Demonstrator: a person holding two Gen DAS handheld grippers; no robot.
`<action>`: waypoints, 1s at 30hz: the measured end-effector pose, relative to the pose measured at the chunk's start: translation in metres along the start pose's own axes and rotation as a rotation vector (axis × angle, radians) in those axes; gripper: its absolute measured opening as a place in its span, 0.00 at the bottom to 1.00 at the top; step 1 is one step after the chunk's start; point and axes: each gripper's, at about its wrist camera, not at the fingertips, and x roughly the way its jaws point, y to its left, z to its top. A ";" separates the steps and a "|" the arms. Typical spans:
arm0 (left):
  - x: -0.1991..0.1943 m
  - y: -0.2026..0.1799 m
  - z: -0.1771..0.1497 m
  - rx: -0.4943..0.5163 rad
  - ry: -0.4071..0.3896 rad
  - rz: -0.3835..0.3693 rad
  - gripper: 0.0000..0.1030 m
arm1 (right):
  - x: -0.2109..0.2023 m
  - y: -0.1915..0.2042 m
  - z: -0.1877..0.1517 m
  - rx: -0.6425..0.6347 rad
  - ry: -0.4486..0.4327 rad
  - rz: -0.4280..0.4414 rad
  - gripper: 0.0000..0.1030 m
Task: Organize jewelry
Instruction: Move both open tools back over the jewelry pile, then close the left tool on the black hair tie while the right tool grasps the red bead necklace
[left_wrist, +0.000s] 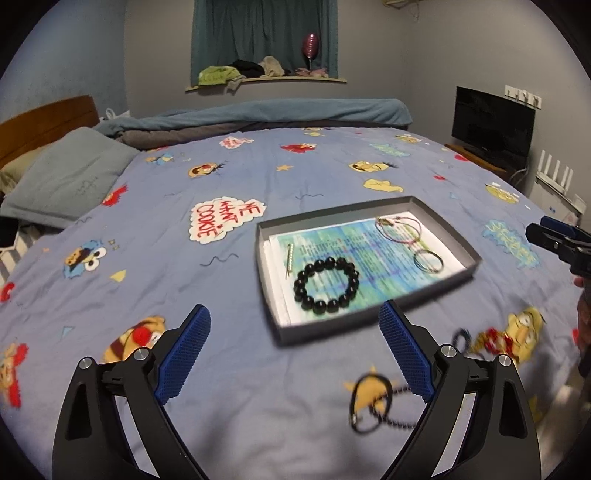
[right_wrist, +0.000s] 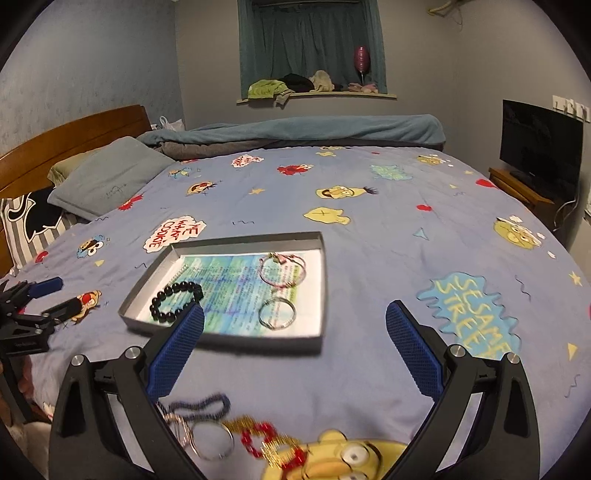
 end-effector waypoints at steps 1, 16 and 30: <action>-0.003 -0.001 -0.003 0.002 0.001 -0.002 0.90 | -0.003 -0.002 -0.003 -0.002 0.002 -0.003 0.95; -0.017 -0.014 -0.052 0.004 0.062 -0.019 0.90 | -0.022 -0.025 -0.069 0.007 0.089 -0.031 0.95; 0.014 -0.015 -0.083 -0.009 0.128 -0.035 0.90 | -0.002 -0.005 -0.117 -0.043 0.151 -0.006 0.94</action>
